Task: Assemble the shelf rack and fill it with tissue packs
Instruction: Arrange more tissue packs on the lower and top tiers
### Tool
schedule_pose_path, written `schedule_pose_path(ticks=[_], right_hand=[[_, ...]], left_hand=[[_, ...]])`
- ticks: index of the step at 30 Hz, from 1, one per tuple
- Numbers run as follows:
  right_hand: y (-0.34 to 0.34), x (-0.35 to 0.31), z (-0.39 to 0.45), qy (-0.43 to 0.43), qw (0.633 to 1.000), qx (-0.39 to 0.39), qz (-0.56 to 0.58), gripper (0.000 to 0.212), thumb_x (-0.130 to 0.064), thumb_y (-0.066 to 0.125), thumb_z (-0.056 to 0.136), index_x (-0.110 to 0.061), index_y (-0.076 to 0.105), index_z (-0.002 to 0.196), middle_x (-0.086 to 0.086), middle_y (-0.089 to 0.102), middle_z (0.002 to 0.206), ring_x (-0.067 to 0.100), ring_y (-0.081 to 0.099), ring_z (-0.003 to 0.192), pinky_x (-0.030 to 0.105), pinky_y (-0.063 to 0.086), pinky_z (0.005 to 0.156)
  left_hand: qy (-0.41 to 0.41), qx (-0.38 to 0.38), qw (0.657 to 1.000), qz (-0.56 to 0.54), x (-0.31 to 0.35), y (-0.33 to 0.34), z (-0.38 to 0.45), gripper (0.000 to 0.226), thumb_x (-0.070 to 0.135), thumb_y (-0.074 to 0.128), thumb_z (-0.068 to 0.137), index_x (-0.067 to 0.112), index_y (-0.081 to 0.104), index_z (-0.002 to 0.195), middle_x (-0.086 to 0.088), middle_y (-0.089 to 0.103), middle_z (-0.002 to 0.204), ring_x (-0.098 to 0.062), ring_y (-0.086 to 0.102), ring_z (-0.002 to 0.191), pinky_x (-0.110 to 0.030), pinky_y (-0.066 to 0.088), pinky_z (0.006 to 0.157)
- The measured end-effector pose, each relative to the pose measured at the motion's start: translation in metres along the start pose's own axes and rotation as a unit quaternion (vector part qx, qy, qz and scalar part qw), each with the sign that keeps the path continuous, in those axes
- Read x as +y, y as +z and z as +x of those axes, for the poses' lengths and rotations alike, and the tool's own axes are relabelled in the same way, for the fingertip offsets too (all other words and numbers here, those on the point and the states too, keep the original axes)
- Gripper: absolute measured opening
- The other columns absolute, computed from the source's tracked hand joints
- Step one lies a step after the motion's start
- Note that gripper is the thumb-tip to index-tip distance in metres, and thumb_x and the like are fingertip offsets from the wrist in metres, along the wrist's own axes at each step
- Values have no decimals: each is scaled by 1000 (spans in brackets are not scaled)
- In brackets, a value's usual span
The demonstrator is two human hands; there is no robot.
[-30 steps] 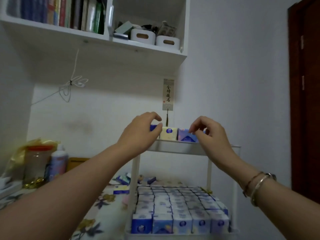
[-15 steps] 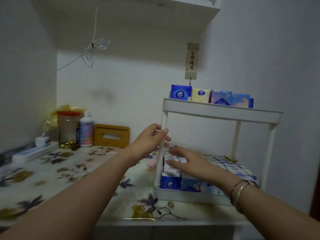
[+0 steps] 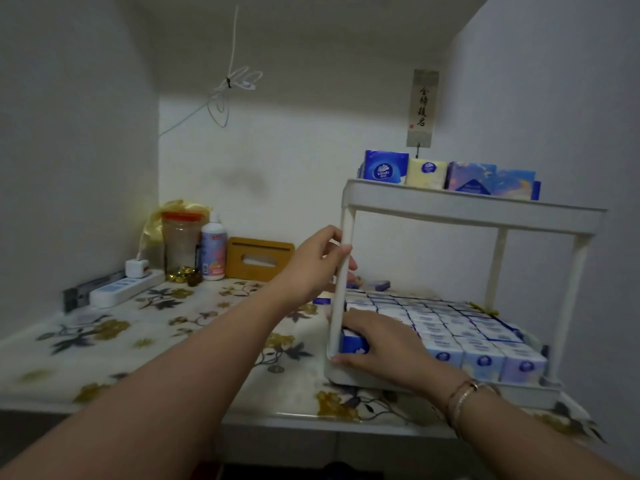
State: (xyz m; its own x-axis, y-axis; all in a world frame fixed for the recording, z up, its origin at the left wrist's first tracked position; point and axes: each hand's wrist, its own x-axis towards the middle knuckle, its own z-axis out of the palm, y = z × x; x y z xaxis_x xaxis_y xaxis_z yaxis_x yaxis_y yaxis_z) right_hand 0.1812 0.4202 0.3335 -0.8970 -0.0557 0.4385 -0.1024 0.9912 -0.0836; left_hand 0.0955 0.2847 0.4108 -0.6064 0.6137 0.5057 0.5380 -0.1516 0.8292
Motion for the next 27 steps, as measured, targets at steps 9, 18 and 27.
schedule_pose_path(ticks=[9,18,27], right_hand=[[43,-92,63,-99,994,-6,39,53,-65,56,81,-43,46,129,-18,53,131,5,49,117,24,40,87],[88,-177,142,-192,979,-21,71,58,-65,55,81,-37,47,132,-13,52,134,9,48,119,29,40,96],[88,-192,161,-206,972,-66,93,59,-54,65,80,-31,47,132,-6,55,132,15,52,117,35,44,96]], left_hand=[[-32,99,993,48,2,-107,-53,14,17,45,100,6,51,107,-12,66,93,-25,68,82,-28,60,66],[-77,219,964,134,-2,-203,-88,17,19,43,101,9,53,110,-15,66,102,-27,69,91,-39,59,77],[-129,268,924,243,-2,-214,-92,29,25,43,101,13,51,127,-9,62,113,-22,61,99,-41,54,88]])
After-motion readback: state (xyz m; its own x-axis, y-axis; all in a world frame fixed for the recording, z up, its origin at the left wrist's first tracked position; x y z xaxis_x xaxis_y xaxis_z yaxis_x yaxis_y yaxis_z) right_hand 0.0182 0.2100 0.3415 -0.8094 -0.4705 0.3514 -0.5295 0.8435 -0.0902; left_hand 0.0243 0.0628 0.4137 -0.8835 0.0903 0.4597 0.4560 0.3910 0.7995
